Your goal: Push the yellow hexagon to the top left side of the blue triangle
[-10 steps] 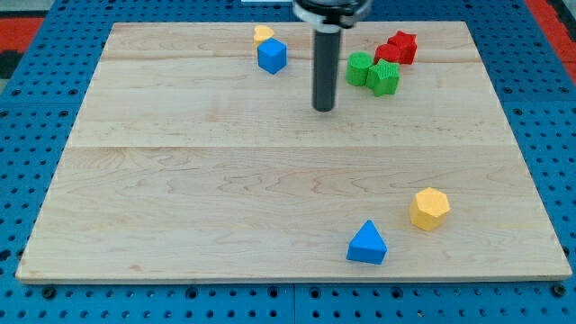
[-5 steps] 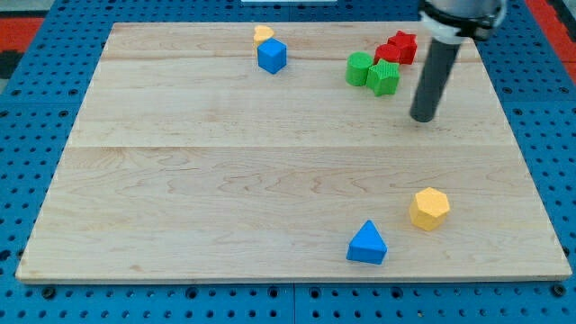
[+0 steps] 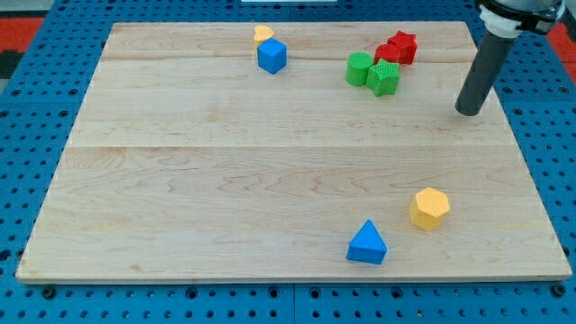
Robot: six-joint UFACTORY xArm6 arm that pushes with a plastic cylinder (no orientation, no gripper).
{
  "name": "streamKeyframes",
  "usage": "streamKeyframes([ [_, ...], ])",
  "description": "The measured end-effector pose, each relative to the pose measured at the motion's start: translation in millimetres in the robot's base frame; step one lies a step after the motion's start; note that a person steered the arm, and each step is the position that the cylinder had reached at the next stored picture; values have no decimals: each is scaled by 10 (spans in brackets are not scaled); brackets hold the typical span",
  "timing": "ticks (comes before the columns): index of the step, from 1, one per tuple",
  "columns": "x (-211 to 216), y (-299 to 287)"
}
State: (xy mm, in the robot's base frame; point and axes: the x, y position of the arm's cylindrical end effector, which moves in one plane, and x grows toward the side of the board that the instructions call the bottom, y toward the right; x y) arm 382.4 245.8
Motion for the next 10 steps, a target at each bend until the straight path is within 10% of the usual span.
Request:
streamKeyframes([
  [2, 0, 168],
  [7, 1812, -348],
  [10, 1168, -1519],
])
